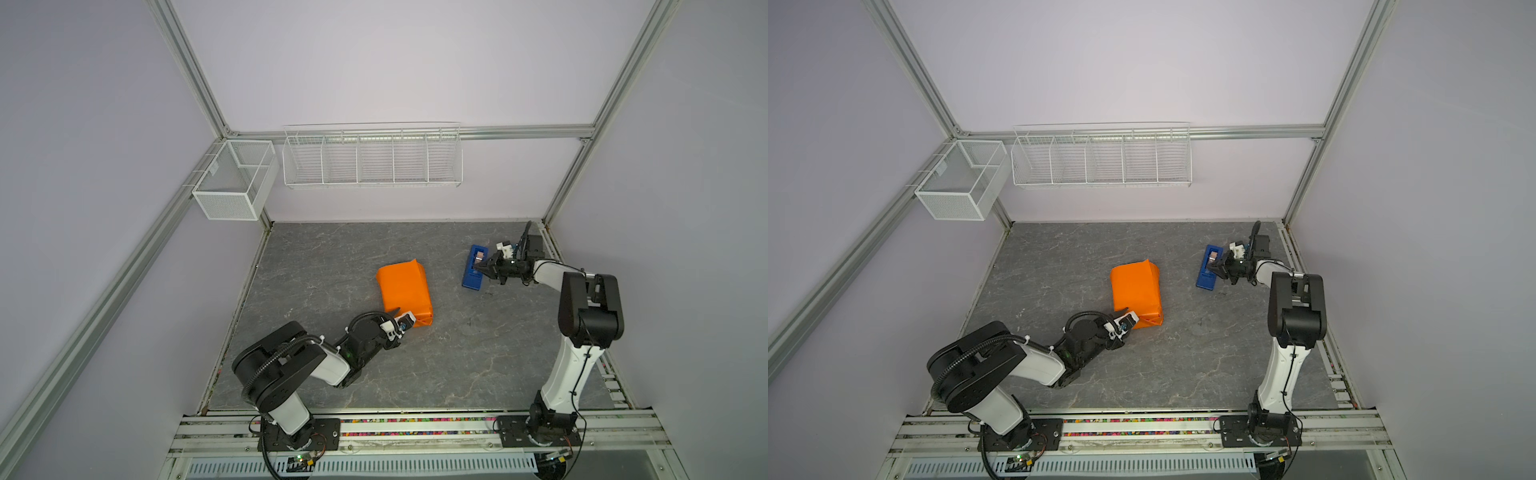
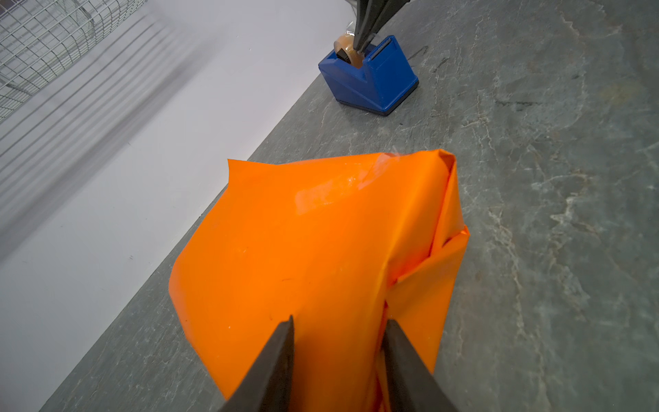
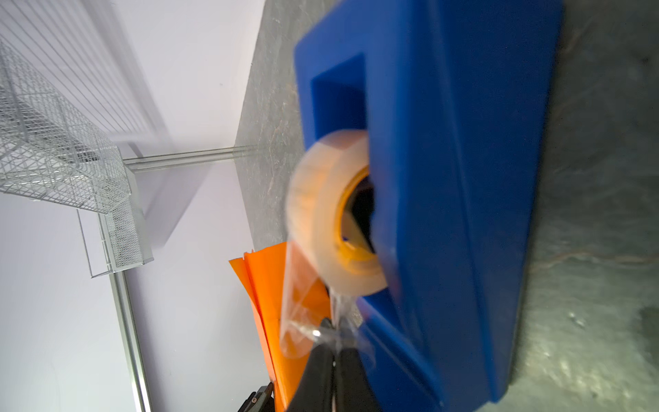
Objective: Wrap the gift box in paper
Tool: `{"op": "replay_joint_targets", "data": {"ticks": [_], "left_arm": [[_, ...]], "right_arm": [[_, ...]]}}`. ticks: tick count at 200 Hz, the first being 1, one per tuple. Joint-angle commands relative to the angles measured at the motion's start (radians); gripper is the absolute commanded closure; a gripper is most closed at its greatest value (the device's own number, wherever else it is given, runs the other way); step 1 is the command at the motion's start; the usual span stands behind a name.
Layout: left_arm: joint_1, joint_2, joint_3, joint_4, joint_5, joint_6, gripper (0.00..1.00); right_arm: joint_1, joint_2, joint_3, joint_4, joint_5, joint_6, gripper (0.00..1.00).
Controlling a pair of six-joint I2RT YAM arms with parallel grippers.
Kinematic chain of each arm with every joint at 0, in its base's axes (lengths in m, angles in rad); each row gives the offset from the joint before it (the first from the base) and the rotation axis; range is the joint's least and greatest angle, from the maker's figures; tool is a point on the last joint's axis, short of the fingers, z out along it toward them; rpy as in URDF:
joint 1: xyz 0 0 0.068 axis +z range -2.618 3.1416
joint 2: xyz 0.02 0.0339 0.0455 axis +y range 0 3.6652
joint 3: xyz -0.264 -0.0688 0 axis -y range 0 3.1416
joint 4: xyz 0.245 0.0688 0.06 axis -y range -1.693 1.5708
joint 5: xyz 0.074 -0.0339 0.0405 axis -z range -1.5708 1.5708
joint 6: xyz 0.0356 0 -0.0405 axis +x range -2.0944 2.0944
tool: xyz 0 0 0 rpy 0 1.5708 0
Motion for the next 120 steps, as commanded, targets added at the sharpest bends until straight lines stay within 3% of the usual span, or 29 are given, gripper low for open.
{"op": "replay_joint_targets", "data": {"ticks": [1, 76, 120], "left_arm": [[0.008, 0.001, 0.013, -0.038, 0.0, -0.011, 0.59], [0.008, 0.001, 0.014, -0.039, 0.0, -0.011, 0.59], [0.009, 0.002, 0.015, -0.039, 0.001, -0.011, 0.59]], "right_arm": [[0.019, -0.116, -0.028, -0.057, -0.015, -0.01, 0.93], [0.077, -0.327, -0.287, -0.098, 0.021, -0.023, 0.93], [0.109, -0.282, -0.358, -0.087, 0.039, -0.051, 0.93]]}}
